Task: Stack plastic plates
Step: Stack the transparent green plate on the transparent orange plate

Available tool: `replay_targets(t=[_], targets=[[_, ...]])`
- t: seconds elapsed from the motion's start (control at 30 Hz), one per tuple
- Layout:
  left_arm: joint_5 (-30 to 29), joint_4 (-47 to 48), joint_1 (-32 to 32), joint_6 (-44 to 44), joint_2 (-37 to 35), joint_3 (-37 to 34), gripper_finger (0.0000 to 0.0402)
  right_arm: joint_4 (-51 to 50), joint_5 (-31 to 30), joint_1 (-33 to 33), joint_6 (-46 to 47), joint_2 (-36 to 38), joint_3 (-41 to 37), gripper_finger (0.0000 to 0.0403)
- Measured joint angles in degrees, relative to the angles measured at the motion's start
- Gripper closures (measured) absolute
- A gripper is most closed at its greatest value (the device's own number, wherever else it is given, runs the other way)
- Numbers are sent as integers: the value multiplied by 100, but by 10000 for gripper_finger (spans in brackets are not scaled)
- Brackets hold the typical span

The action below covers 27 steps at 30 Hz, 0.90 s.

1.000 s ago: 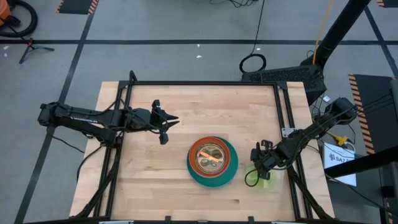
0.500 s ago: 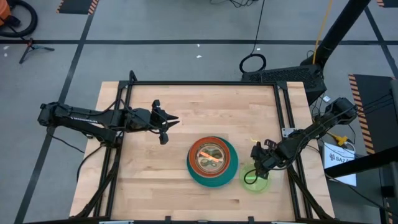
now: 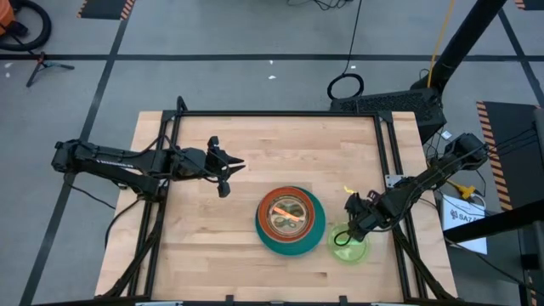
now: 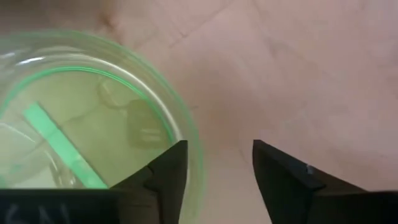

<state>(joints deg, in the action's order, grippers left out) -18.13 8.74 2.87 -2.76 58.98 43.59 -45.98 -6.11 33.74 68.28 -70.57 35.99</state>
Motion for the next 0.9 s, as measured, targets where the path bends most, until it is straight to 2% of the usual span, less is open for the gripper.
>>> replay_targets(t=[0.23,0.4,0.9], targets=[[-1,0,-1,70,0,0,321,292,-13,0,52,-5,-27,233],[-1,2,0,72,0,0,321,322,-273,0,307,-15,-58,235],[-1,2,-1,107,0,0,321,896,-114,0,-26,-17,-316,239]])
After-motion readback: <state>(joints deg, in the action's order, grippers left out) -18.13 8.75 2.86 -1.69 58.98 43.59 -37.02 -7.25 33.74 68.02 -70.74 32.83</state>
